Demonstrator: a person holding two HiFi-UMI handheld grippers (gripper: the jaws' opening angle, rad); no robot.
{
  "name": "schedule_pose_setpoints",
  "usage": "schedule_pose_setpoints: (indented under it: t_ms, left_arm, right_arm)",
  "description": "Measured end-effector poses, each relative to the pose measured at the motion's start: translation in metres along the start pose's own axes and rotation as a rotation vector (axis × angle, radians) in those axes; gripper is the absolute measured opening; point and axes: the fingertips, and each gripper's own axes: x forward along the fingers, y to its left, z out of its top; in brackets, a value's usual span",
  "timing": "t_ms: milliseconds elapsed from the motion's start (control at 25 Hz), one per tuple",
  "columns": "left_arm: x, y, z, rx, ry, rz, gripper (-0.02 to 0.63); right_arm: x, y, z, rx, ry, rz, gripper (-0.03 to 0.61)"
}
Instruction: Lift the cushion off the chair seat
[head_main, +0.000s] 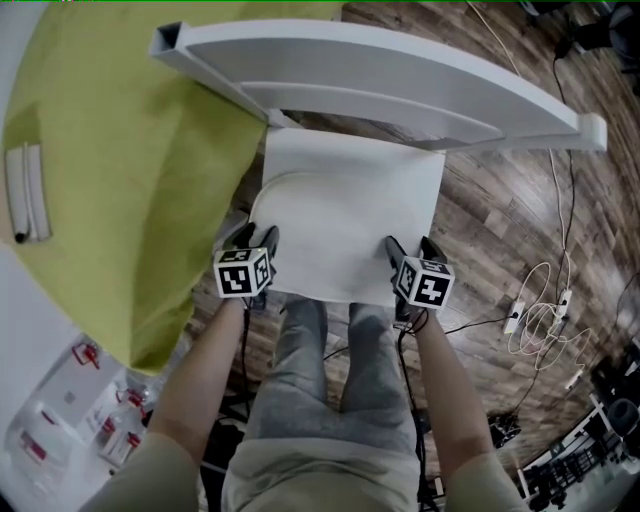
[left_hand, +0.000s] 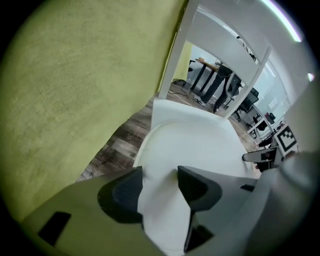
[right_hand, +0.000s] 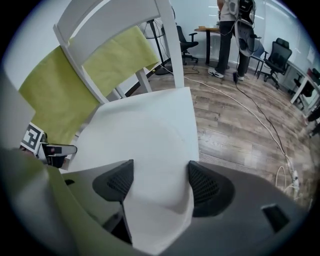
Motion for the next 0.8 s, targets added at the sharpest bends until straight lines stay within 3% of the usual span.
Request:
schedule_pose_setpoints:
  t_ms: [240, 360, 480, 600, 800]
  left_arm:
    - [0.004, -0.002, -0.001, 0.008, 0.014, 0.016, 0.215]
    - [0.003, -0.002, 0.001, 0.002, 0.021, 0.010, 0.184]
    - [-0.001, 0.003, 0.002, -0.004, 0.022, 0.000, 0.089]
    - [-0.005, 0.005, 0.004, -0.004, 0.021, -0.019, 0.045]
    - [-0.019, -0.004, 0.008, 0.059, -0.010, -0.031, 0.023]
  right_arm:
    - [-0.002, -0.001, 0.000, 0.001, 0.010, -0.007, 0.275]
    - [-0.007, -0.004, 0.001, 0.003, -0.016, -0.018, 0.153]
    - [-0.009, -0.004, 0.000, 0.020, -0.020, 0.012, 0.093]
    - [-0.014, -0.001, 0.001, 0.037, -0.035, 0.047, 0.066]
    - [-0.033, 0.003, 0.004, 0.041, -0.075, 0.065, 0.057]
